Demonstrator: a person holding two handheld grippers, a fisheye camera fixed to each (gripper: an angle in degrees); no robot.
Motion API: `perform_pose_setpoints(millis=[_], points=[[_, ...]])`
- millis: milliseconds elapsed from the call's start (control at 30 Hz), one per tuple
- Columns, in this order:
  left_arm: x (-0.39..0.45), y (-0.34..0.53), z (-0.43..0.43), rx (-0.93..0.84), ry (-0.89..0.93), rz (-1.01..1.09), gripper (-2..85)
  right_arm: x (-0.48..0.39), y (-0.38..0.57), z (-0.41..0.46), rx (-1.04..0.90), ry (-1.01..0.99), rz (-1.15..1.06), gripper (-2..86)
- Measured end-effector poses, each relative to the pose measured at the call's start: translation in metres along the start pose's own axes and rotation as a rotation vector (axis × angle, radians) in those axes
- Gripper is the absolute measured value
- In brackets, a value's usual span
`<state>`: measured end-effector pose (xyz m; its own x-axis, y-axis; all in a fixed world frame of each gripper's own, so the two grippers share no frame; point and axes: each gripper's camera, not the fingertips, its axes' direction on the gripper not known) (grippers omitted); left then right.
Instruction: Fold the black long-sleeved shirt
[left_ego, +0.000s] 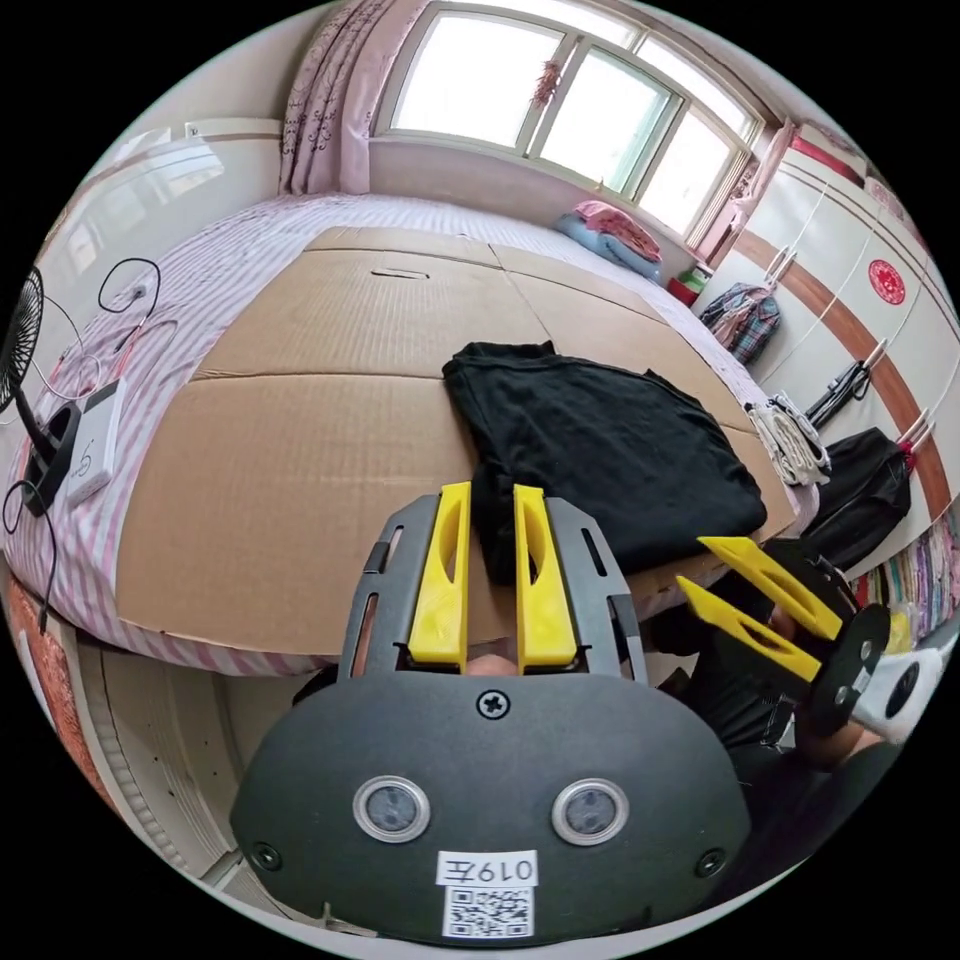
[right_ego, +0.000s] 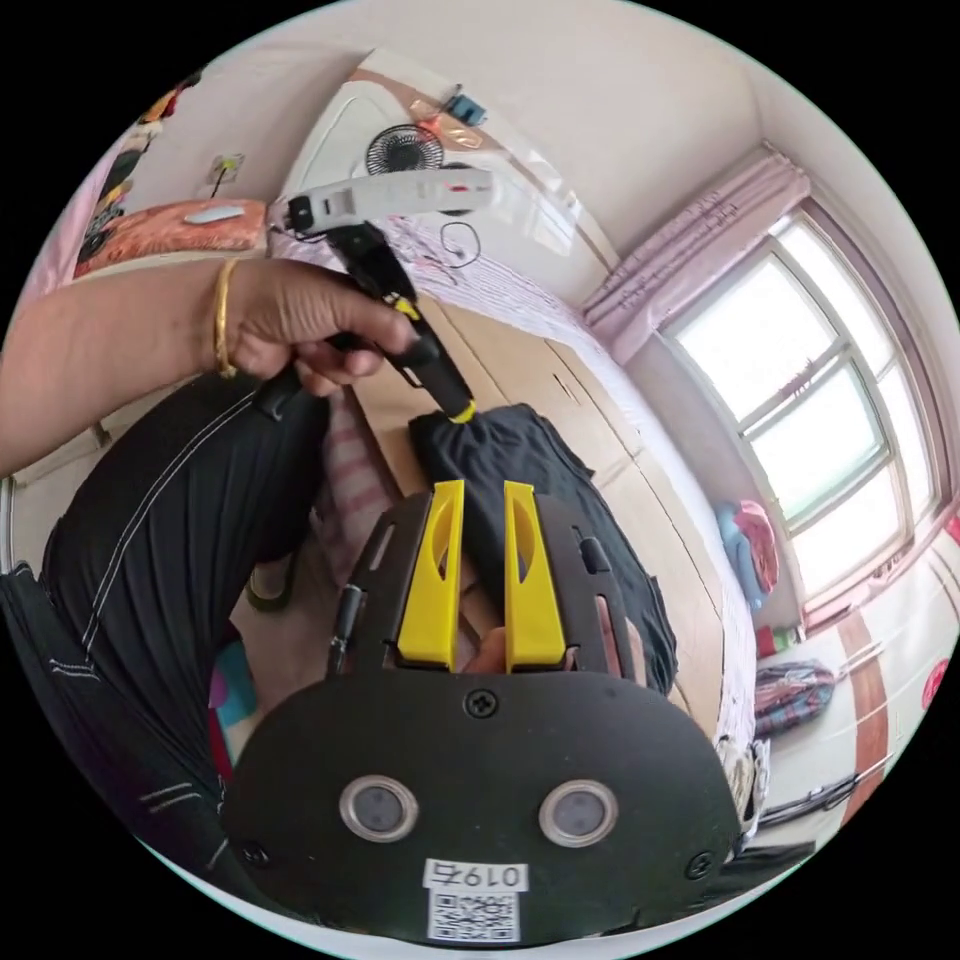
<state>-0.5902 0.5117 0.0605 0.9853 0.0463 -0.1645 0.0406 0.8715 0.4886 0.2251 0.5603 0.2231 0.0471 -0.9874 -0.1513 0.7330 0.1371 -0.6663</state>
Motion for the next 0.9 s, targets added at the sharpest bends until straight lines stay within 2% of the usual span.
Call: perform_pose_setpoints(millis=[233,500,733,900], points=[[-0.005,0.067,0.034,0.016,-0.017,0.055,2.5,-0.056,-0.050,0.041,-0.097,0.055,-0.173,9.5],[-0.112,0.171,0.060,0.049,0.281,-0.194,3.4,-0.082,-0.078,0.053,-0.155,0.090,-0.213,9.3],[-0.138,0.236,0.122,0.024,0.439,-0.291,5.9,-0.089,-0.115,0.064,-0.205,0.069,-0.185,10.0],[-0.165,0.270,0.193,-0.037,0.644,-0.393,7.1,-0.096,-0.132,0.071,-0.237,0.074,-0.176,9.4]])
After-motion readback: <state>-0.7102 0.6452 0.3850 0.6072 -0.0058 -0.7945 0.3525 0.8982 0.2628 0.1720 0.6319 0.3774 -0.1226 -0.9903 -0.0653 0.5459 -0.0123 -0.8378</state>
